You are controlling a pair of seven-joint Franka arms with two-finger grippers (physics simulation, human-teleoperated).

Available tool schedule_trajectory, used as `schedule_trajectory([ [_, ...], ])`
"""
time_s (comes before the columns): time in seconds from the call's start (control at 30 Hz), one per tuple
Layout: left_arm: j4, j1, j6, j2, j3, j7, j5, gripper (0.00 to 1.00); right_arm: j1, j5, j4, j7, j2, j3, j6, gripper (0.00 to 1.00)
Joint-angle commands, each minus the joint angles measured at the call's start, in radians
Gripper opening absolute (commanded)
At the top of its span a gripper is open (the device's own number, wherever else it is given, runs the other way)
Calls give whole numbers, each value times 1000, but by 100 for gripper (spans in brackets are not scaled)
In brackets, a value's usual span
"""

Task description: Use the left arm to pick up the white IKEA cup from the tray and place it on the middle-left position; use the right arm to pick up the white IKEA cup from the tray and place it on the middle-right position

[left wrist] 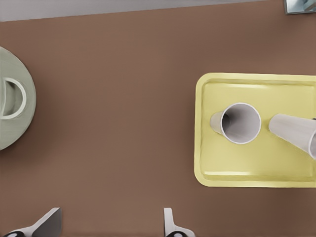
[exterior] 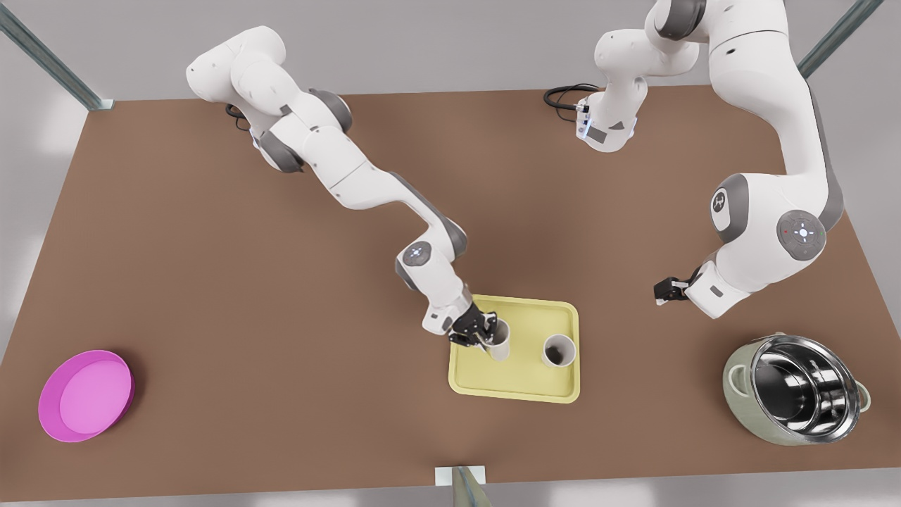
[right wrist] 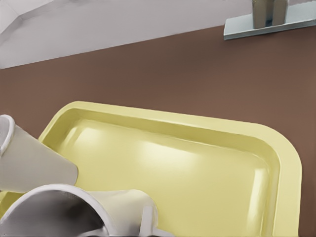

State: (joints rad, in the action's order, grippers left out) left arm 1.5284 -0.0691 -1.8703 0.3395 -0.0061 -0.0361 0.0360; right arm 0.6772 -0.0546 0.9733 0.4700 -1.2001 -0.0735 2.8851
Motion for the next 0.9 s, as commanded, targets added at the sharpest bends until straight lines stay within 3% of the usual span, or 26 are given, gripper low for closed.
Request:
schedule_trajectory([
  [0.0,-1,0,0,0,0,2,-1,100,-13,-2,-1,12,17,-8,-20,29],
  [0.03,-1,0,0,-2,0,2,-1,100,-48,1,-1,9,30,-54,-41,27],
  [0.07,-2,0,0,-2,0,4,-1,100,-57,1,-1,9,34,-69,-43,19],
  [0.13,-2,0,0,-3,0,8,1,100,-85,-1,-1,9,82,-78,-142,13],
  [0.27,-5,-5,29,-25,-52,111,15,100,-352,2,-1,-249,249,-227,-572,11],
  [0.4,-80,-37,63,-8,-204,330,25,100,-518,156,-1,-487,300,-223,-819,11],
  [0.5,-82,-109,-13,92,-209,403,-41,100,-646,220,-1,-715,321,-223,-946,11],
  [0.67,-89,-103,-194,239,-180,398,-137,100,-766,223,65,-1030,321,-223,-988,12],
  [0.77,-212,-97,-225,349,-167,395,-136,100,-791,306,156,-1036,313,-223,-779,12],
  [0.87,-198,-101,-233,394,-172,394,-136,100,-798,306,168,-1042,312,-223,-768,12],
])
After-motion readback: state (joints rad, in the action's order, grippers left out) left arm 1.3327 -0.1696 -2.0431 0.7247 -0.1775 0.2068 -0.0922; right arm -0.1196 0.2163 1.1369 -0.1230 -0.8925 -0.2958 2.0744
